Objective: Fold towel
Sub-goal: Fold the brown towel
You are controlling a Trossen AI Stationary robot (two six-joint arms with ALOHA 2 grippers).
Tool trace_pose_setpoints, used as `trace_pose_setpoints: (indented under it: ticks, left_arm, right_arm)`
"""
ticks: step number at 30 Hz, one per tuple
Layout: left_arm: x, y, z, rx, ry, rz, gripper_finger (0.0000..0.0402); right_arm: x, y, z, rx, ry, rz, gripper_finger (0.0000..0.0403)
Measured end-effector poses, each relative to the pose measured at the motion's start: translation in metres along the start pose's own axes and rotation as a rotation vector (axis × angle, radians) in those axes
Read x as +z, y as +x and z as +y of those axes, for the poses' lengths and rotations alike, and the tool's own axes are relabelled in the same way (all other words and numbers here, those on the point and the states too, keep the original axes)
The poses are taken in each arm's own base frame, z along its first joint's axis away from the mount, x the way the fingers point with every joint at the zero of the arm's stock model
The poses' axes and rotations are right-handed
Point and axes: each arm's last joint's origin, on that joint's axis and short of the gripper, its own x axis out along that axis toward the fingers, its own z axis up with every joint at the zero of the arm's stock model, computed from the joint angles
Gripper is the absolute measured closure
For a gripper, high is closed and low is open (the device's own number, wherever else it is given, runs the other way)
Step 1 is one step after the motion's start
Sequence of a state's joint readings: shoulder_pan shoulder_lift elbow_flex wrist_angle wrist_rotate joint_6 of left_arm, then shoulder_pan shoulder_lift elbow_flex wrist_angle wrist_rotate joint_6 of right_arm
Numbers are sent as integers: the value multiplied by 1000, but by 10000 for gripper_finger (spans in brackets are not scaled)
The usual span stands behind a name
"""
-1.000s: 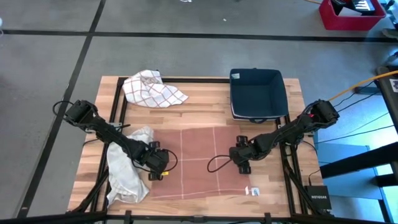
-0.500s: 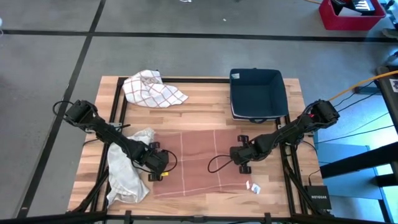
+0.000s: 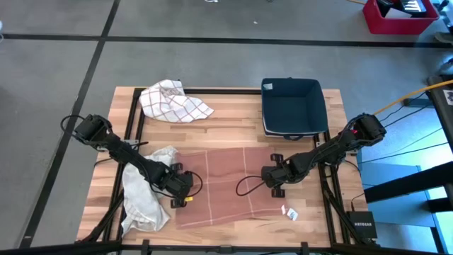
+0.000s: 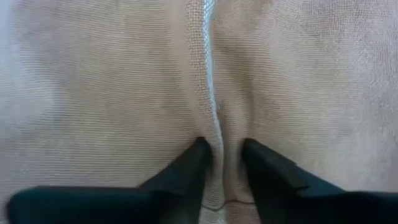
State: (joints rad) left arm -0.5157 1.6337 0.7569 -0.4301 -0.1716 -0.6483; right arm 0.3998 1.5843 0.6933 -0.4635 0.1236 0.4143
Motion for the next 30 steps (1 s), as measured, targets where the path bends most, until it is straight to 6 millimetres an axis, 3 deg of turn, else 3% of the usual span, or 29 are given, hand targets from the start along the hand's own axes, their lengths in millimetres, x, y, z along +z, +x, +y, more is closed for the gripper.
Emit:
trace_pose_setpoints:
  ticks: [7, 19, 30]
  left_arm:
    - [11, -5, -2, -48, 11, 13, 228]
    - [27, -20, 1, 30, 15, 68, 224]
    - [19, -14, 11, 86, 20, 95, 224]
  right_arm:
    - [0, 0, 0, -1, 0, -6, 392]
    - [2, 1, 0, -2, 1, -23, 393]
    - [2, 1, 0, -5, -1, -26, 393]
